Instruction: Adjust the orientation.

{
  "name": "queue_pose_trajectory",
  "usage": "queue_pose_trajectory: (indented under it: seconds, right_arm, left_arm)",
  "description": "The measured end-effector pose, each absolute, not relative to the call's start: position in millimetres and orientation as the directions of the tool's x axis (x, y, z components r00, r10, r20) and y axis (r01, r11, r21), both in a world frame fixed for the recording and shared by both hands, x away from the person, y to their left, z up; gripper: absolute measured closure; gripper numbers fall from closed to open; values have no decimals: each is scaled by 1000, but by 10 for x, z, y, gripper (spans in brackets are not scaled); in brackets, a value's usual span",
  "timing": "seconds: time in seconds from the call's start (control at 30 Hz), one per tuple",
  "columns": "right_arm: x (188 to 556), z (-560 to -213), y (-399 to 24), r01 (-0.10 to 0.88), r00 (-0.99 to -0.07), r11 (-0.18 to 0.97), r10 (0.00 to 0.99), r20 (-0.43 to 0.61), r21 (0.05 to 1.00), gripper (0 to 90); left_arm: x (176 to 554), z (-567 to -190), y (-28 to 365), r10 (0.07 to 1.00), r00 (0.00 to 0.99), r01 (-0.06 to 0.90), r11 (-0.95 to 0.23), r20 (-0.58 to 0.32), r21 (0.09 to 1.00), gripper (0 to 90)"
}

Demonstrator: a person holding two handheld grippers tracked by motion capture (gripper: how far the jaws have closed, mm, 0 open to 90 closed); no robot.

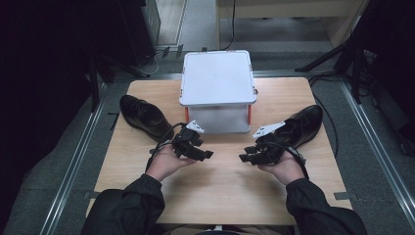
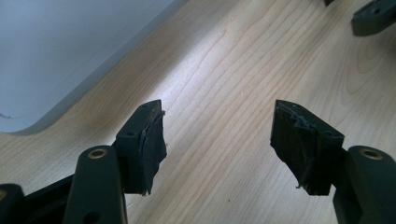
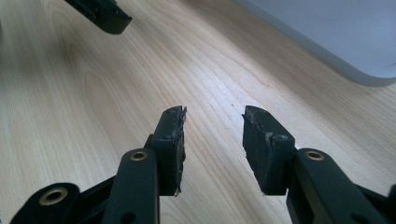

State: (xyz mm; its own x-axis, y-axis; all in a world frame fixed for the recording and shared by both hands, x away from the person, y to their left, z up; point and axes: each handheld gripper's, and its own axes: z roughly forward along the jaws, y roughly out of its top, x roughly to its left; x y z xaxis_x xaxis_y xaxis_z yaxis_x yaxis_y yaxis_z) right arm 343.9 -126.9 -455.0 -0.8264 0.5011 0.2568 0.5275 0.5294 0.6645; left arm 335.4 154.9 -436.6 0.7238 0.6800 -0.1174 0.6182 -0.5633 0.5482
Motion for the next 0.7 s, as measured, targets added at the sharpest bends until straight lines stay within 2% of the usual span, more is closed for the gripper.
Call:
queue_pose_trajectory:
  seconds: [0.03, 0.1, 0.13, 0.27, 0.47, 0.7]
  right_arm:
    - [3439, -4550, -1269, 527, -826, 529, 501, 257, 664, 596]
    - [3452, -4544, -1285, 537, -820, 521, 508, 264, 663, 597]
    - [3452, -4544, -1285, 537, -820, 521, 508, 264, 663, 597]
    - [3471, -4558, -1289, 559, -808, 520, 516, 284, 646, 596]
    - [3475, -4584, -1255, 512, -841, 553, 480, 250, 658, 582]
    - [3517, -4598, -1202, 519, -841, 564, 472, 265, 642, 588]
  left_arm:
    - [3354, -4366, 1549, 680, 724, 618, -563, -117, 548, 354]
    - [3345, -4381, 1561, 669, 737, 597, -580, -94, 554, 428]
    - [3346, -4396, 1570, 670, 737, 599, -589, -87, 543, 428]
    - [3387, -4464, 1621, 684, 717, 646, -580, -134, 496, 468]
    - [3378, -4461, 1655, 689, 709, 657, -567, -151, 498, 473]
    - [3352, -4483, 1735, 706, 689, 680, -550, -165, 484, 476]
